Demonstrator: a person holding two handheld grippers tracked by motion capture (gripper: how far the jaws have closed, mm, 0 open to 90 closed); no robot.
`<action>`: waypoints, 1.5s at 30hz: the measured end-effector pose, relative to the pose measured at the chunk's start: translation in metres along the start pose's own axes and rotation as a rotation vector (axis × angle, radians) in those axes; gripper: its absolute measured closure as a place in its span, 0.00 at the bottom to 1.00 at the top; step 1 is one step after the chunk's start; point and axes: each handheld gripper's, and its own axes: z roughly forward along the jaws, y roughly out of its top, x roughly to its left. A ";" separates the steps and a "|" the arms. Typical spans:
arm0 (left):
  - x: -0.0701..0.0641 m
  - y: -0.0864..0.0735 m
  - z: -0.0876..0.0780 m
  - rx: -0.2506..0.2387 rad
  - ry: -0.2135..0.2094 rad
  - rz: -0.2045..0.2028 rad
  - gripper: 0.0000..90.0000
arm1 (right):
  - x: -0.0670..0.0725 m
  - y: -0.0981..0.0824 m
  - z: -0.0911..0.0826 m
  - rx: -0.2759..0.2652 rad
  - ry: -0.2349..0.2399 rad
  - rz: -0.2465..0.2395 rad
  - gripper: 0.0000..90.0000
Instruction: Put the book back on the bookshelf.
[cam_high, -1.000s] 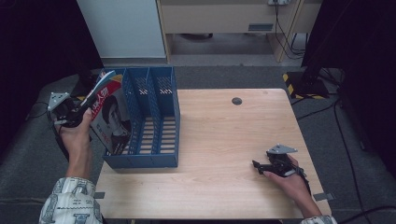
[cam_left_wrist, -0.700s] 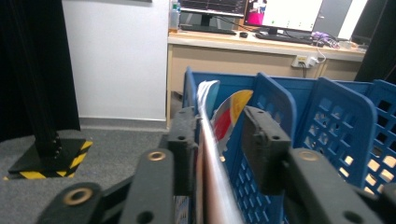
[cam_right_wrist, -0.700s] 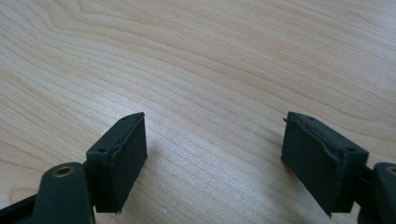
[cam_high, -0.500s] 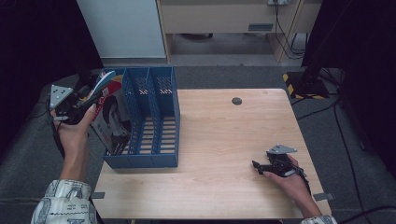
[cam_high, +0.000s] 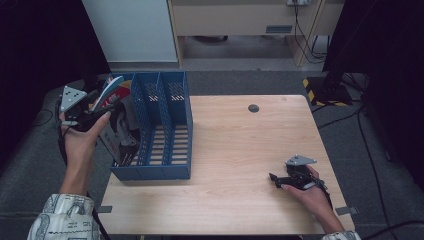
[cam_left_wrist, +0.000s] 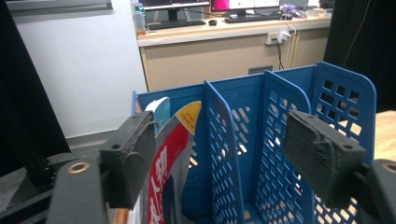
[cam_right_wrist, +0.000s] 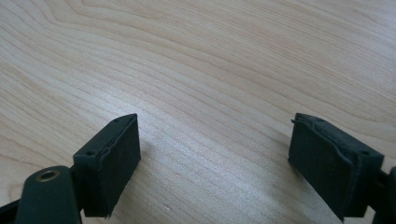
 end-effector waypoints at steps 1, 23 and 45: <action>0.000 0.000 0.000 0.001 0.002 0.004 0.25 | 0.000 0.000 0.000 0.001 0.001 0.000 0.18; -0.037 0.010 0.002 0.019 -0.130 0.060 0.12 | 0.001 0.000 0.000 0.004 -0.001 -0.005 0.17; -0.099 -0.036 0.057 0.193 -0.297 0.046 0.03 | 0.002 0.000 0.001 0.022 -0.004 -0.006 0.08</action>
